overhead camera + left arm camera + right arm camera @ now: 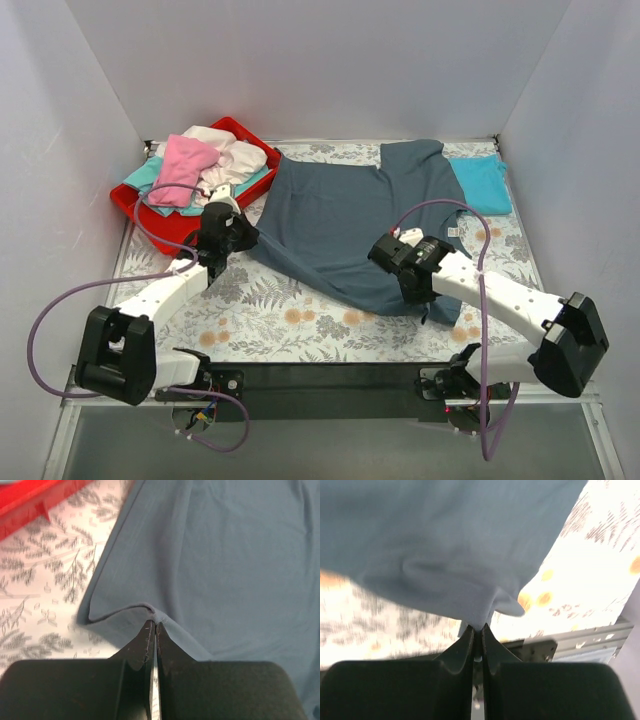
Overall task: Fold and stack the t-shirts
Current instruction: Fold the tshirt
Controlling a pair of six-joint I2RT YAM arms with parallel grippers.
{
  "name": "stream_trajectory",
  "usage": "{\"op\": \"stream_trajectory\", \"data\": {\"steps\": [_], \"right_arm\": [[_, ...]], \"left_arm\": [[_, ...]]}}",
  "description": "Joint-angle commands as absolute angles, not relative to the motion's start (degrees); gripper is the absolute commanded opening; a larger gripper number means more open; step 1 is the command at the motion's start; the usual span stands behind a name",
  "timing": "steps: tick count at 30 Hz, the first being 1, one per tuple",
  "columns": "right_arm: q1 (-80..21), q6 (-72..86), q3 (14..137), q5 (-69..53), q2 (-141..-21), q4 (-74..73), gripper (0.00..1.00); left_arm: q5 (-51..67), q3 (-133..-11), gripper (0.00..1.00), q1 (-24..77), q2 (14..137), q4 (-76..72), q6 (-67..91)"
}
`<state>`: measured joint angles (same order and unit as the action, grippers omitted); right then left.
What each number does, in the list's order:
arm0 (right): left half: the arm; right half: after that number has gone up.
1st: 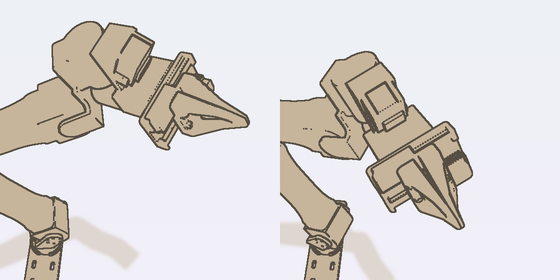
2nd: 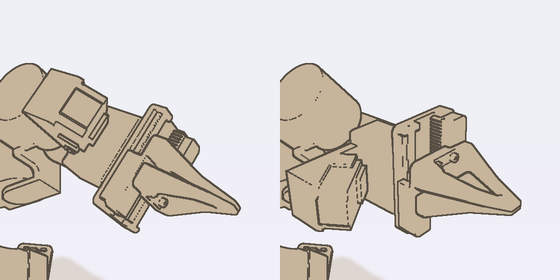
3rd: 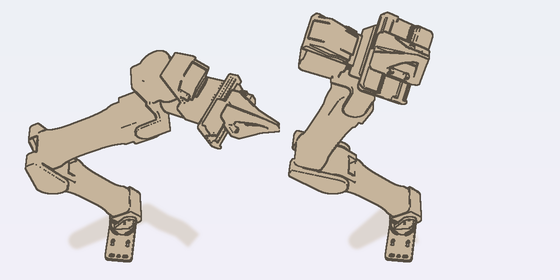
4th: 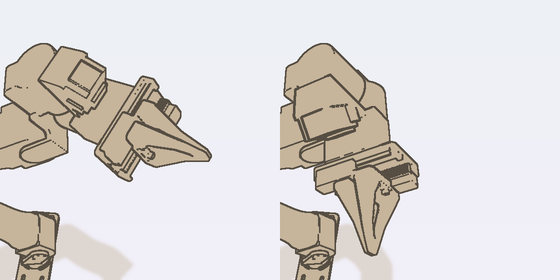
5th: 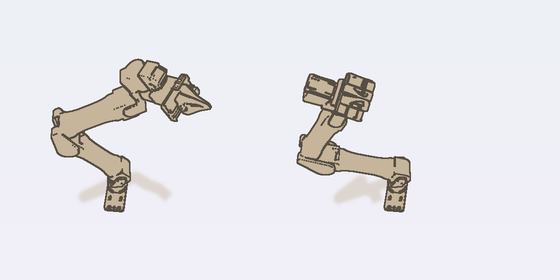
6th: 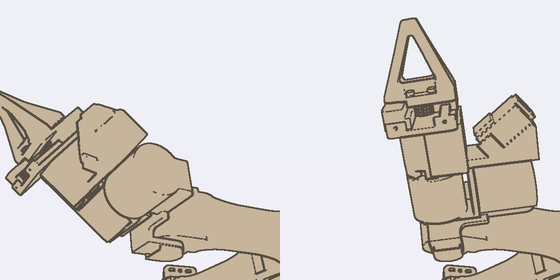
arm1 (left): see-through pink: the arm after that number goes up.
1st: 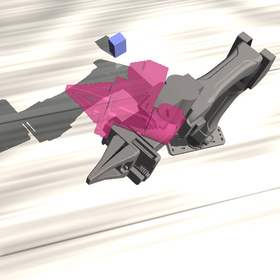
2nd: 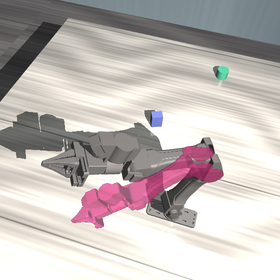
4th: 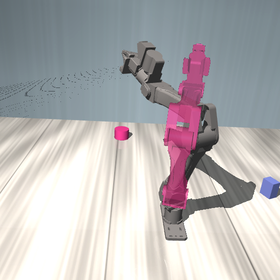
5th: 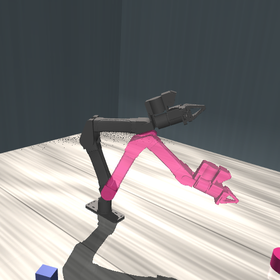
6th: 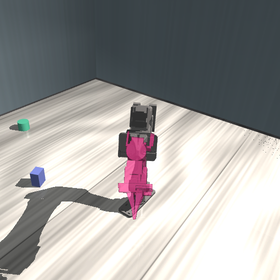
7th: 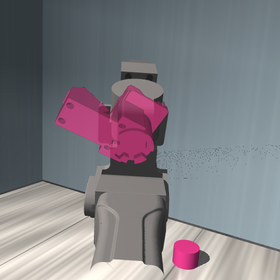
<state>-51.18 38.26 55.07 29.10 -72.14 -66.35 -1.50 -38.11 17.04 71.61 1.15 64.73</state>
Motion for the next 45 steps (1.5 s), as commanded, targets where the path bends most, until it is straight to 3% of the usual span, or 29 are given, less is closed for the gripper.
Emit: {"op": "stream_trajectory", "data": {"steps": [1,20,45], "right_arm": [[-46.77,33.67,59.5,36.82,-75.14,-60.92,0.01],[-28.22,15.04,69.95,37.79,-90.95,-44.39,0.01],[-21.45,8.09,83.49,39.46,-107.31,-40.87,0.01]], "left_arm": [[-1.59,-42.27,0.0,15.82,73.64,-3.95,63.9],[-2.63,-53.08,0.0,14.85,87.0,-6.42,63.37],[-6.5,-61.87,0.0,12.83,101.34,-4.75,62.75]]}}
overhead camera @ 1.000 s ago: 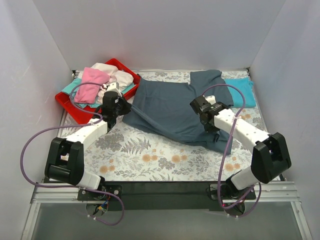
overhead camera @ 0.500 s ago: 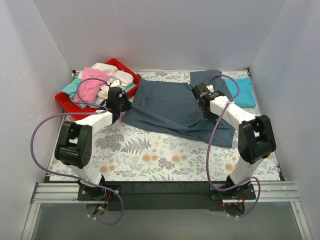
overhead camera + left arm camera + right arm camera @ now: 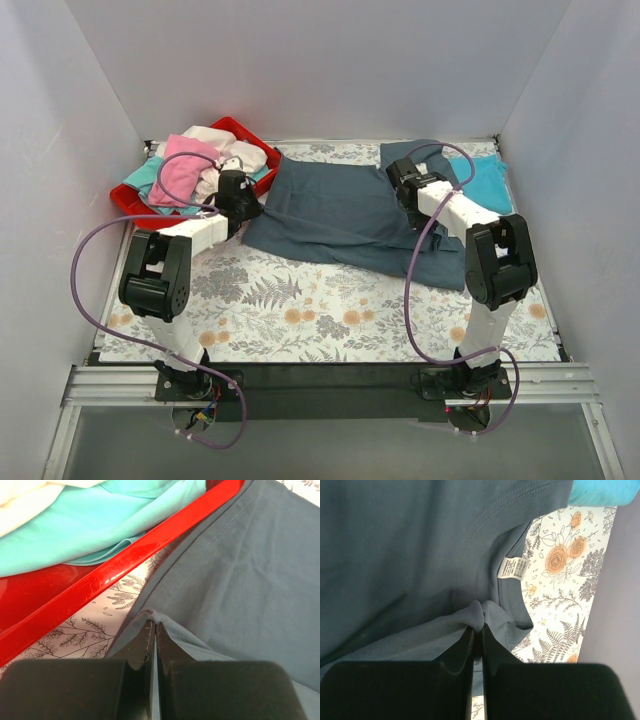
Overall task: Fold and stack the t-shirts
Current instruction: Fold the tshirt
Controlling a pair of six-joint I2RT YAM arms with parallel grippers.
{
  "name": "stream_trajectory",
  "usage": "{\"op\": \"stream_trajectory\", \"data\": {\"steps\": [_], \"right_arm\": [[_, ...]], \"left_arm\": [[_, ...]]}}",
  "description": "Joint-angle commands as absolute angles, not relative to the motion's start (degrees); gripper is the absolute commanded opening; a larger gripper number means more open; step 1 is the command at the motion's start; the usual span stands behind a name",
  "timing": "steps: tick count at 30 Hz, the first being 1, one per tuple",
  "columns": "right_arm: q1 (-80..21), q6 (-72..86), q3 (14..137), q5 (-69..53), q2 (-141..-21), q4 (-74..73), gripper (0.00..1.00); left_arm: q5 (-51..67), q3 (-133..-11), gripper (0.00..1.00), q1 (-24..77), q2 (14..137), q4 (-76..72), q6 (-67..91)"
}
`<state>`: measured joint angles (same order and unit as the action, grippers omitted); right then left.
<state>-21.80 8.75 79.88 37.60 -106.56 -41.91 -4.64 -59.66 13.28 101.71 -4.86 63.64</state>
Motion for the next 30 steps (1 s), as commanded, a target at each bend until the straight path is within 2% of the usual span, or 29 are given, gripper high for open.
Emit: {"op": "stream_trajectory", "data": {"steps": [1,3,5,6,7,9,10,13,14,18,22,30], "right_arm": [[-21.45,7.91,84.02,39.46,-107.75,-40.96,0.01],[-21.45,8.09,85.51,39.46,-109.07,-40.78,0.01],[-21.36,8.09,86.48,39.64,-110.29,-40.61,0.01],[-21.44,8.09,87.44,39.81,-110.56,-40.61,0.01],[-21.45,8.35,88.06,39.99,-110.91,-40.52,0.02],[-21.36,8.79,88.94,41.13,-110.92,-40.43,0.09],[-21.44,9.22,89.55,41.57,-110.74,-40.26,0.22],[-21.45,10.19,88.87,42.71,-108.46,-39.64,0.48],[-21.45,10.28,87.81,42.8,-106.19,-38.77,0.52],[-21.45,11.42,80.61,42.8,-99.5,-35.86,0.65],[-20.31,13.97,71.04,39.65,-93.79,-32.97,0.69],[-9.68,15.73,53.2,30.6,-81.4,-28.75,0.74]], "left_arm": [[-6.16,-62.05,0.0,12.83,101.51,-4.66,62.67],[-5.8,-62.49,0.0,12.83,102.04,-4.31,62.67],[-5.19,-62.14,0.06,12.75,101.78,-4.57,62.84],[-5.19,-61.96,0.12,12.83,101.43,-4.92,63.02],[-5.19,-61.7,0.29,12.83,100.99,-5.27,63.28],[-5.01,-61.09,0.43,12.92,99.5,-6.76,63.54],[-4.84,-61.0,0.53,13.18,99.06,-7.2,63.54],[-5.36,-61.26,0.63,15.02,97.47,-8.61,62.93],[-5.8,-61.43,0.67,15.73,96.95,-8.96,62.49],[-7.55,-60.91,0.69,22.56,96.15,-11.07,61.88],[-4.5,-59.24,0.7,28.64,97.64,-15.19,62.48],[2.81,-54.68,0.7,31.03,101.6,-19.51,63.37]]}}
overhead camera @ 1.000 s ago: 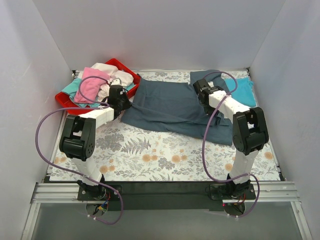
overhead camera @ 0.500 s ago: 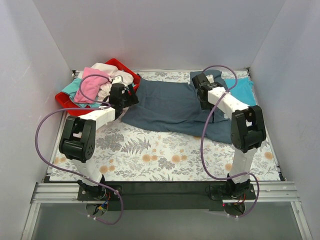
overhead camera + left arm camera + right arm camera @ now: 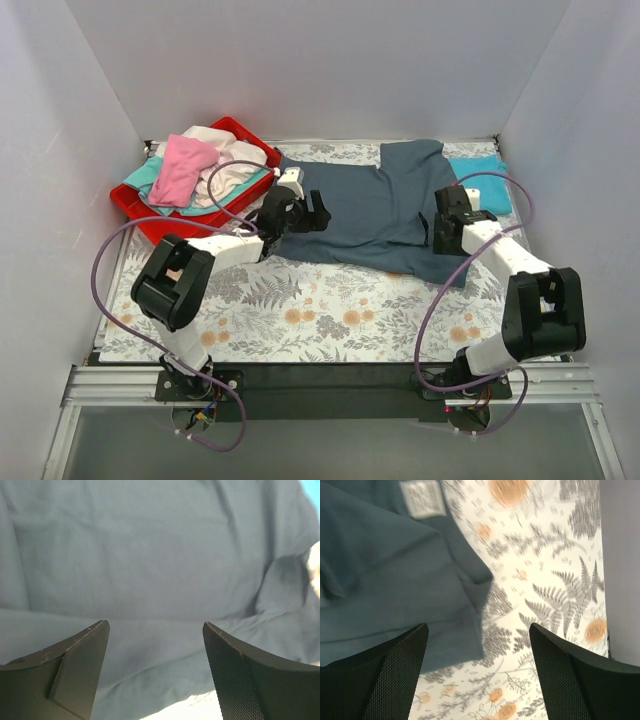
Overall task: Fold and stack the t-shirts
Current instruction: Fold the tshirt
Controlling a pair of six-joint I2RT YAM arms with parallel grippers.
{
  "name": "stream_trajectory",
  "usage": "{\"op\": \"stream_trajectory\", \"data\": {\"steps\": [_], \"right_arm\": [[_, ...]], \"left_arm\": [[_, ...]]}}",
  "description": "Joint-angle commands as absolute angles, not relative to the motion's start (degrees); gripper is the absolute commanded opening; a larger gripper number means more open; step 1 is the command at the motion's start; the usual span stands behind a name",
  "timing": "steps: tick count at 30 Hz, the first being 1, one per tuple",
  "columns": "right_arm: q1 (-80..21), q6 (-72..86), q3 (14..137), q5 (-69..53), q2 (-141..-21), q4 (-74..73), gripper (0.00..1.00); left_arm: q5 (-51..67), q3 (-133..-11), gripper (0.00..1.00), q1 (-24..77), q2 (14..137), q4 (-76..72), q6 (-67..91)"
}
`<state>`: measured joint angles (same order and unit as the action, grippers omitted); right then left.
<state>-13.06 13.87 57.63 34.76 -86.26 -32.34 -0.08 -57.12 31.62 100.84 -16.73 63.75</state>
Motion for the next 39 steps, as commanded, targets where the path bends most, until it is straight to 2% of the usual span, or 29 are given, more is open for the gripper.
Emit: {"op": "stream_trajectory", "data": {"steps": [1,8,17,26,29,32,33,39], "right_arm": [[-8.54,15.99,51.78,29.37,-80.17,-26.65,0.75],[-1.14,17.4,43.16,16.45,-71.64,-22.42,0.75],[-0.62,17.84,40.87,10.73,-74.79,-19.16,0.66],[0.96,17.14,38.5,10.11,-74.97,-18.9,0.46],[1.14,16.96,38.41,9.32,-76.2,-18.9,0.36],[1.14,16.7,38.67,9.92,-77.08,-19.25,0.07],[1.14,16.44,38.93,10.54,-76.99,-19.6,0.01],[1.14,15.03,38.94,19.76,-74.8,-18.55,0.01]], "left_arm": [[2.9,-54.06,0.7,30.94,101.86,-20.29,63.28],[7.47,-52.29,0.7,30.85,104.15,-19.78,59.15],[8.17,-51.95,0.7,30.5,107.49,-19.07,58.27],[7.74,-49.31,0.7,30.06,108.63,-20.92,58.89],[7.47,-48.87,0.7,29.53,108.72,-21.0,58.54],[7.38,-48.08,0.7,29.09,108.11,-20.92,58.1],[7.12,-47.73,0.7,28.74,107.76,-21.09,58.01],[7.55,-46.32,0.7,26.81,107.14,-21.27,56.52]]}}
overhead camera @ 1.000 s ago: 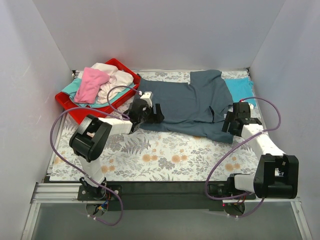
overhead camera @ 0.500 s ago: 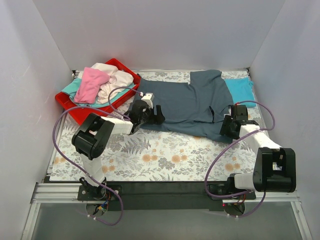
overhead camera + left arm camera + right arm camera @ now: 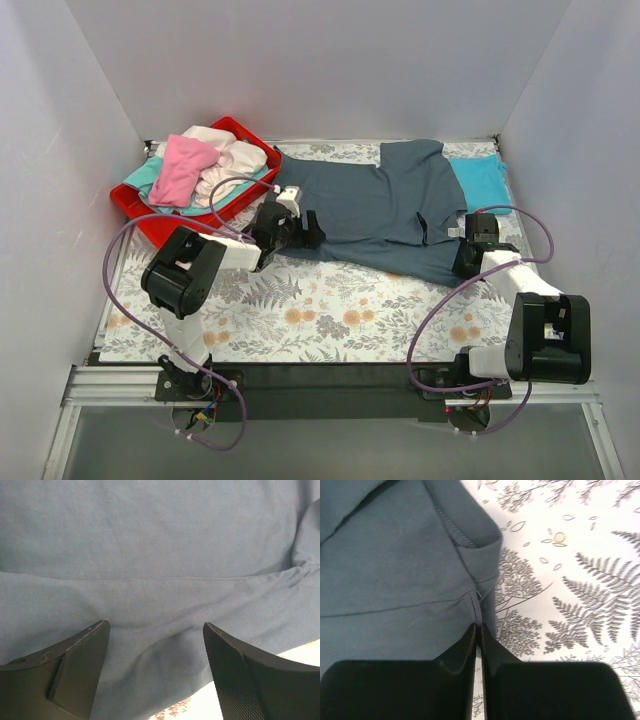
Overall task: Fold and stack the t-shirts
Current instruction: Fold the tshirt
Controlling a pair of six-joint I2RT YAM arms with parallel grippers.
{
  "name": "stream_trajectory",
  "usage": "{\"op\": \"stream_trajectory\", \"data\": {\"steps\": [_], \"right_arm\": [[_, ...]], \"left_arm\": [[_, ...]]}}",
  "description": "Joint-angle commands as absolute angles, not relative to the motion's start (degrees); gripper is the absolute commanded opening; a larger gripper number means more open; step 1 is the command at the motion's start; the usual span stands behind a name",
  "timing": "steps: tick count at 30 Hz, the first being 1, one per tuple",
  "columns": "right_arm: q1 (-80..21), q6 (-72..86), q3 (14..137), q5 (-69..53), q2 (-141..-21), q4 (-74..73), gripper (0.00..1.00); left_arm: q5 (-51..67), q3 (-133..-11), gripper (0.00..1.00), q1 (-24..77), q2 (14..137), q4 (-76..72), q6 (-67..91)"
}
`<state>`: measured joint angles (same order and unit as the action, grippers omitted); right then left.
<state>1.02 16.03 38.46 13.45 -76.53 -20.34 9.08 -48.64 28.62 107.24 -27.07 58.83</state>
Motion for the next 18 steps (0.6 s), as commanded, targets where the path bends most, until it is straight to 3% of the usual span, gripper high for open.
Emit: {"op": "stream_trajectory", "data": {"steps": [1,14,17,18], "right_arm": [[1.14,14.94,39.02,20.21,-74.79,-18.28,0.01],[1.06,14.5,40.6,24.79,-72.69,-18.98,0.01],[0.44,14.15,41.22,23.38,-69.97,-19.16,0.14],[0.09,14.15,41.39,23.38,-69.18,-19.33,0.25]], "left_arm": [[7.65,-46.14,0.7,26.72,106.96,-21.44,55.99],[11.87,-41.22,0.71,26.63,101.69,-26.45,52.55],[11.78,-39.47,0.72,26.72,98.71,-28.56,53.61],[11.43,-39.2,0.72,26.72,96.61,-28.74,53.96]]}}
